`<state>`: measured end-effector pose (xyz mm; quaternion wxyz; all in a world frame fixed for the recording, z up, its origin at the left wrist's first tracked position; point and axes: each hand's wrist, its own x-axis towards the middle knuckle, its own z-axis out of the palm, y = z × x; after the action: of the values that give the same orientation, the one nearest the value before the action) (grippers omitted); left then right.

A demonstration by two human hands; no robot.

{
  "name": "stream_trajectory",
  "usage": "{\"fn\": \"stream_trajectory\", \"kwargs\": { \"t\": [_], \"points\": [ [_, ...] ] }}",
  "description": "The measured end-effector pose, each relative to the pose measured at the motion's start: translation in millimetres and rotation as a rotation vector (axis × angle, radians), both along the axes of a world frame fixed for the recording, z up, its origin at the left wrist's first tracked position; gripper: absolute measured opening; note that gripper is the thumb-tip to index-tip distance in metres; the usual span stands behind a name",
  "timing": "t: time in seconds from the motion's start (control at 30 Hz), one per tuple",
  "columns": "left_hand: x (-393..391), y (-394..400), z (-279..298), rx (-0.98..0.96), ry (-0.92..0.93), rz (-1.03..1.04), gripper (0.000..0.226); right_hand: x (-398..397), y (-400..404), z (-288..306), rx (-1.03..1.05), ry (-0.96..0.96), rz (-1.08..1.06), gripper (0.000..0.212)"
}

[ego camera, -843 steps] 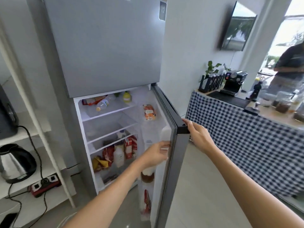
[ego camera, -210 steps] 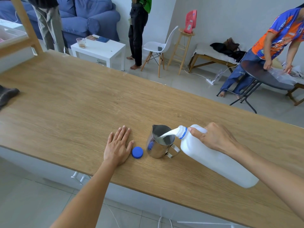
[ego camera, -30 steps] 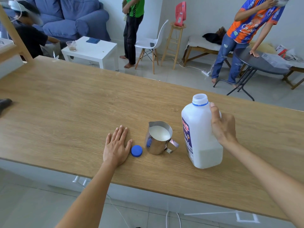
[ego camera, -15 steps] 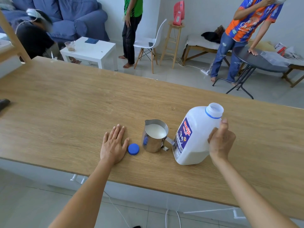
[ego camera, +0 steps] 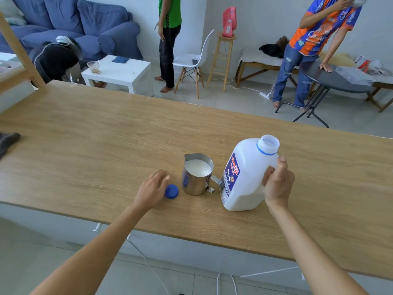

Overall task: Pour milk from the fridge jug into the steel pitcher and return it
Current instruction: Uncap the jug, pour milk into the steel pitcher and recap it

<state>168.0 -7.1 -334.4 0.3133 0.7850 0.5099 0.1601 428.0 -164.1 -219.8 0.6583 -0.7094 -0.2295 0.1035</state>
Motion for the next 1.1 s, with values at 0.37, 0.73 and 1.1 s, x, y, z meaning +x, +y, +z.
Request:
{"fn": "stream_trajectory", "kwargs": {
  "t": [0.37,0.73,1.1],
  "points": [
    [-9.5,-39.7,9.1,0.178,0.213,-0.248,0.051,1.1,-9.1,5.1,0.073,0.137,0.163,0.037],
    [39.8,-67.6,171.4,0.201,-0.102,-0.228,0.046,23.3,-16.3,8.0,-0.133,0.081,0.412,0.062],
    [148.5,-77.0,246.2,0.274,-0.054,-0.473,0.048,23.6,-18.2,8.0,-0.198,0.127,0.435,0.059]
  ]
}}
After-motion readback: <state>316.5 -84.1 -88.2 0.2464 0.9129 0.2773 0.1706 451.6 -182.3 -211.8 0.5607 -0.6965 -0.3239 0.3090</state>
